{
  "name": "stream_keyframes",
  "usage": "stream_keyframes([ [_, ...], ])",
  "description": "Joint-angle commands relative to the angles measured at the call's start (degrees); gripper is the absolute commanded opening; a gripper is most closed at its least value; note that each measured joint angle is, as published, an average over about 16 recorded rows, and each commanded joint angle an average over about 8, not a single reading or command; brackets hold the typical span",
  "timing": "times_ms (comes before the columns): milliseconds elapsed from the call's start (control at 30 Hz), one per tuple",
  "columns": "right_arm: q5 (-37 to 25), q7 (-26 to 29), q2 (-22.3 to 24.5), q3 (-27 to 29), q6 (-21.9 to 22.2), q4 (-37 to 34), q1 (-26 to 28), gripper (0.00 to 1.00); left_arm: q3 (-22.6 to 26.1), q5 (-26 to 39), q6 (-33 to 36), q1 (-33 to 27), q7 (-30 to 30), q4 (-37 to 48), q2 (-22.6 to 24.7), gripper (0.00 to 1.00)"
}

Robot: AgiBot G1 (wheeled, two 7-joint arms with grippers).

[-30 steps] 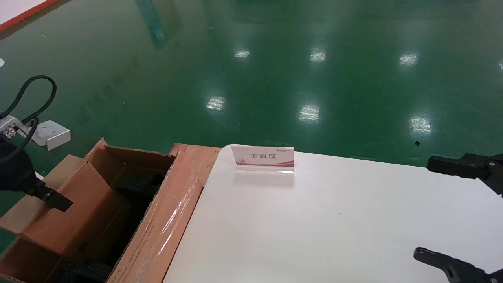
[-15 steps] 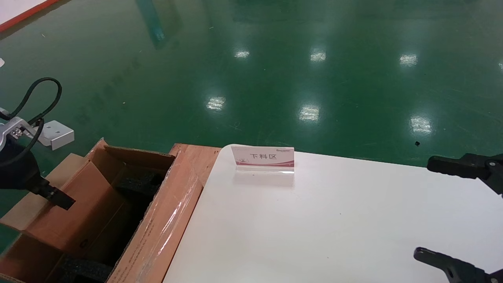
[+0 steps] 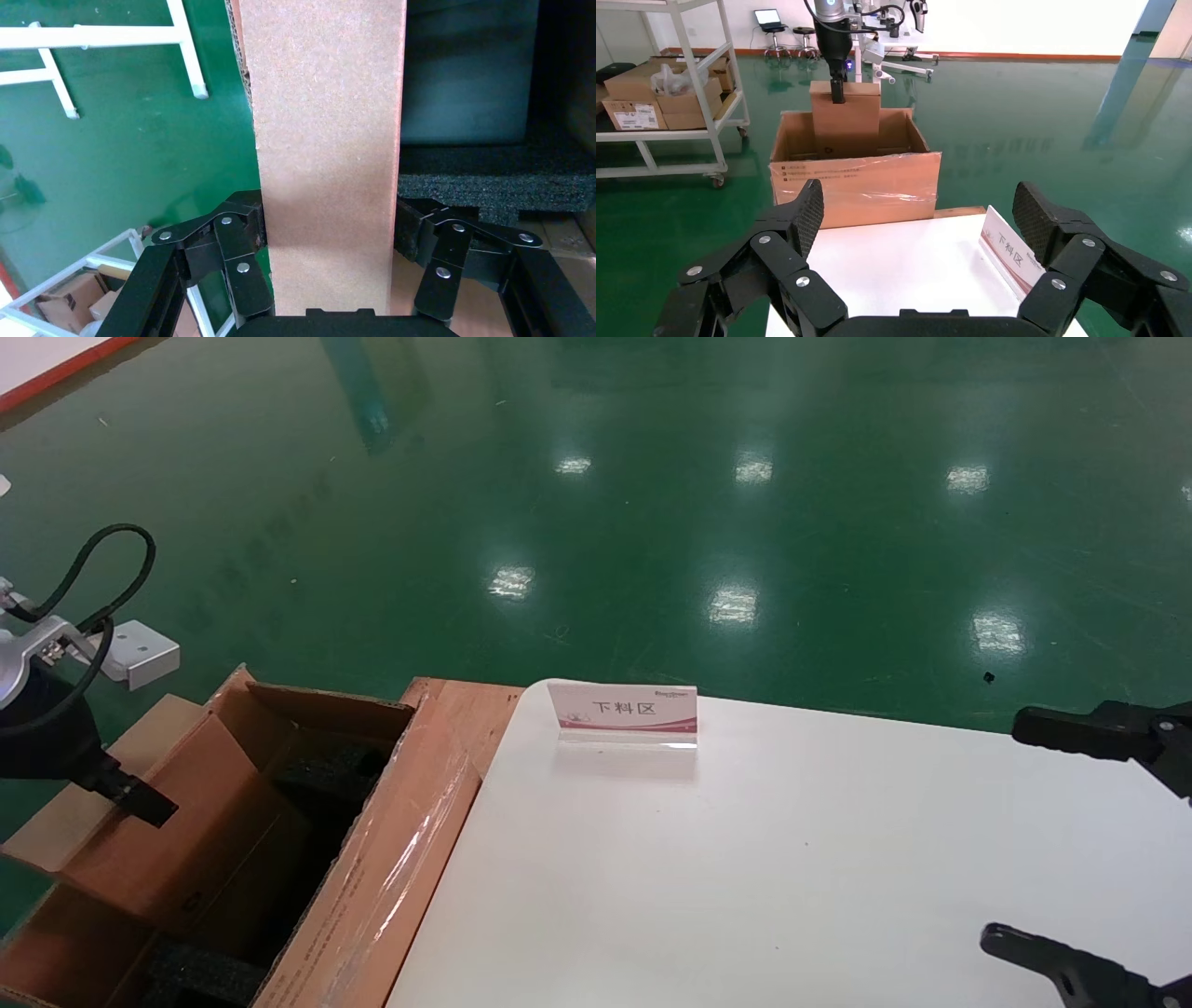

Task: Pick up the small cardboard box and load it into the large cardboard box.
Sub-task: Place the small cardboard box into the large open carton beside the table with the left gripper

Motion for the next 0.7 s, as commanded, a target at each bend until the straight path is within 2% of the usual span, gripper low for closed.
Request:
stream_keyframes([
  [33,0.0,0.0,0.0,-0.01,0.0,0.0,0.0,1.0,0.09,0.28,-0.29,0.32,-0.09,0.13,0.05,0.0],
  [700,0.04,-0.03,0.03,-0.06,0.03,0.0,0.01,1.0,0.69,1.06,-3.79,4.16,-0.74,2.68,-0.4,0.0],
])
